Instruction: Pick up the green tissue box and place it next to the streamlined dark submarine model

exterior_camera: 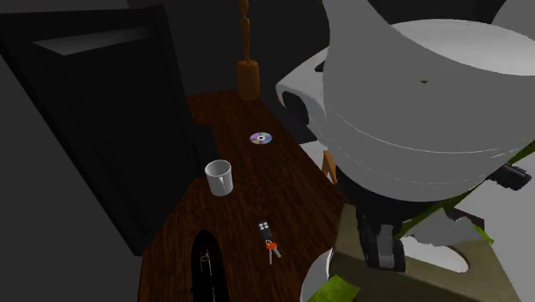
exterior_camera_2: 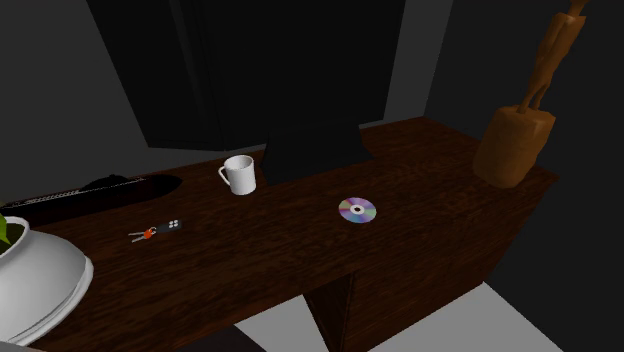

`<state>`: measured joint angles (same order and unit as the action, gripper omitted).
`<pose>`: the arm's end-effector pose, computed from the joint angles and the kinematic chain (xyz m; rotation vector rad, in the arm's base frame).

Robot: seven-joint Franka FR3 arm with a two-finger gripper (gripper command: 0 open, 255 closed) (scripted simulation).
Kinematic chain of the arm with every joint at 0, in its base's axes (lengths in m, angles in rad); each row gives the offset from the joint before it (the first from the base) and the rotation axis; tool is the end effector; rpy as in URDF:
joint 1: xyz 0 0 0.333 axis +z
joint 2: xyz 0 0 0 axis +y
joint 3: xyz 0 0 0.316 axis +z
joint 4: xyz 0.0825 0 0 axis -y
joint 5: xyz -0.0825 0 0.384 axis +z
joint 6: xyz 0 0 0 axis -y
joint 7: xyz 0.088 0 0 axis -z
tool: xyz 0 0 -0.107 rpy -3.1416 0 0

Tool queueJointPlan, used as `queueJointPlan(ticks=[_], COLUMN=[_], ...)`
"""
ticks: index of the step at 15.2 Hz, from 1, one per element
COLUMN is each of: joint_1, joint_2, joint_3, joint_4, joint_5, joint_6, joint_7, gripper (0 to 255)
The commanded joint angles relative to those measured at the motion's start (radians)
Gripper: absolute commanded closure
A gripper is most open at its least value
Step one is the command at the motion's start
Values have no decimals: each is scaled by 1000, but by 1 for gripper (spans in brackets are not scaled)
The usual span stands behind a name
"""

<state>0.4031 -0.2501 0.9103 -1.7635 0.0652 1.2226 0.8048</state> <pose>0.0669 0.4597 0.5874 2.6676 0.6318 -0.1091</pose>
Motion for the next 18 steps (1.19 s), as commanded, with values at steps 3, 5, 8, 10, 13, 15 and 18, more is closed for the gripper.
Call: queueJointPlan(ticks=[3,5,8,10,13,15,18], joint_1=[15,30,106,211,400,526,723], joint_2=[94,178,354,474,618,702,826], joint_3=[116,189,283,296,260,231,178], joint_4=[82,133,222,293,417,515,700], joint_5=[-5,-34,-121,-188,-266,-313,-385], joint_6=[-22,-30,-47,-68,-107,-140,-204], joint_7=[155,257,443,561,693,762,838], gripper=[255,255,255,255,255,255,255])
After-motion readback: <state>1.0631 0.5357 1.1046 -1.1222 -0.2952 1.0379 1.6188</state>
